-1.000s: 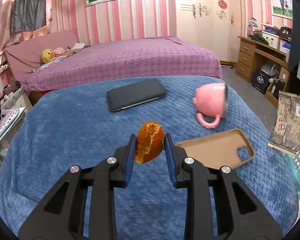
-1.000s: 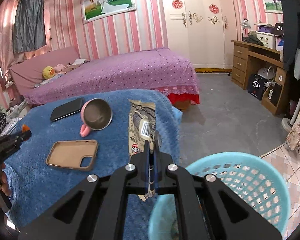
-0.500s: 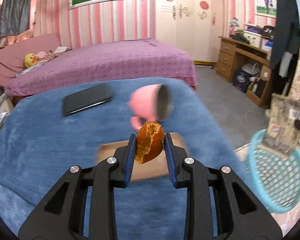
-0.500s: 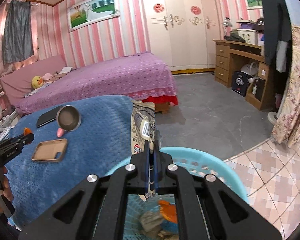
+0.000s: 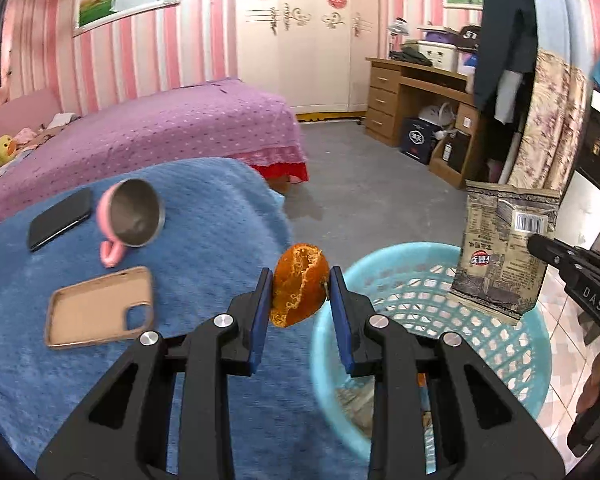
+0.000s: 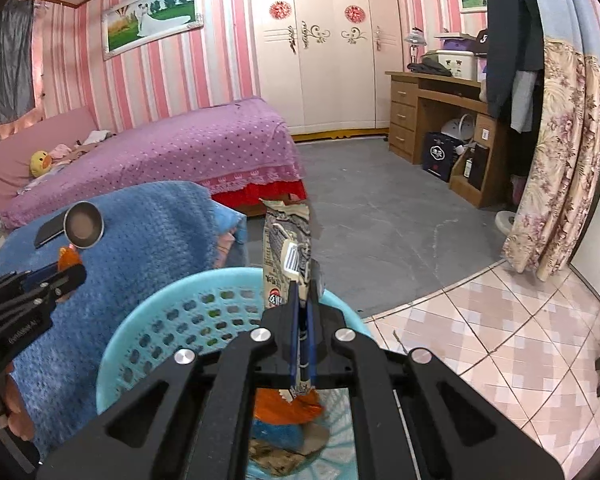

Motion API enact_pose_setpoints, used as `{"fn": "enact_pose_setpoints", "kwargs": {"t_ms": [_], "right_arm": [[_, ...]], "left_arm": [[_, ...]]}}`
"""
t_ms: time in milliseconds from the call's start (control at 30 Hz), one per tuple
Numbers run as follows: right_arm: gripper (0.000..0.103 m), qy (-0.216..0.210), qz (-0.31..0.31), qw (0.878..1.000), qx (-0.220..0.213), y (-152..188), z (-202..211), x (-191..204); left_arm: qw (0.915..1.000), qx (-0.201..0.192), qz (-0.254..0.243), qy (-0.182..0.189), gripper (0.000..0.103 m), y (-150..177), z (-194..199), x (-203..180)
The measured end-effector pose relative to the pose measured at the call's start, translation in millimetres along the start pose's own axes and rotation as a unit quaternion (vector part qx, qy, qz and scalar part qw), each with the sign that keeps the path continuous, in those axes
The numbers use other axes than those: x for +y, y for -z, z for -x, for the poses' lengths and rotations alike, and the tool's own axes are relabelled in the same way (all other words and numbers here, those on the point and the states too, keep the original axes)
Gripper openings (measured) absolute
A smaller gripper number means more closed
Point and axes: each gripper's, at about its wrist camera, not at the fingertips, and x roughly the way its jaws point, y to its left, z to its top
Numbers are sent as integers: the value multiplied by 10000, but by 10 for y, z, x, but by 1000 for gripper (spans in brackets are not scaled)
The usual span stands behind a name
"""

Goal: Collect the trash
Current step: 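Carry the snack bag over the basket with right gripper while left carries orange piece, then open both grippers over the basket to drop the orange piece and snack bag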

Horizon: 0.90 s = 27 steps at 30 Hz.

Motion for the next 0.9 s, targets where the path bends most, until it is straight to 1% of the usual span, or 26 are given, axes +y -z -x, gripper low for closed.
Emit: {"fn": "enact_pose_setpoints", "kwargs": {"t_ms": [200,233,267,300,333,400,467,533,600,733,800,833,900], "right_arm": [[4,15,-110,9999,62,38,5,-98],[4,19,-127,9999,64,48,6,-112],[4,18,-142,9999,70,59,6,-121],[4,16,-151,9999,74,62,1,-125],[4,13,-156,9998,78,73,5,-130],[4,8,-140,9999,98,80,-10,-112],[4,-9,-123,9999,113,87,-26,-91],[4,-16,-110,9999,119,96,-36,-83],[4,-42,-87,9999,135,98,-53,-66],[5,-48,9,9999,152,117,-100,33],[5,24,111,9997,208,123,-150,92],[7,93,185,9994,262,134,-187,132],[36,187,243,9990,339,143,-243,174]], "left_arm": [[9997,60,-178,172,29,0,-165,-267],[9996,52,-185,191,31,-6,-174,-279],[9996,53,-184,225,36,-15,-179,-287],[9995,66,-178,233,52,-27,-184,-289],[9997,48,-150,173,71,-37,-176,-270],[9999,-55,-86,91,82,-72,-145,-208],[9999,-112,-80,19,85,-95,-105,-131],[9998,-169,-81,-111,90,-110,-75,-55],[9992,-270,-34,-277,93,-115,-13,77],[9982,-360,166,-461,97,-122,106,332],[9973,-401,235,-561,97,-98,184,468],[9968,-419,263,-624,97,-87,227,539],[9959,-435,346,-707,97,-63,323,701]]}}
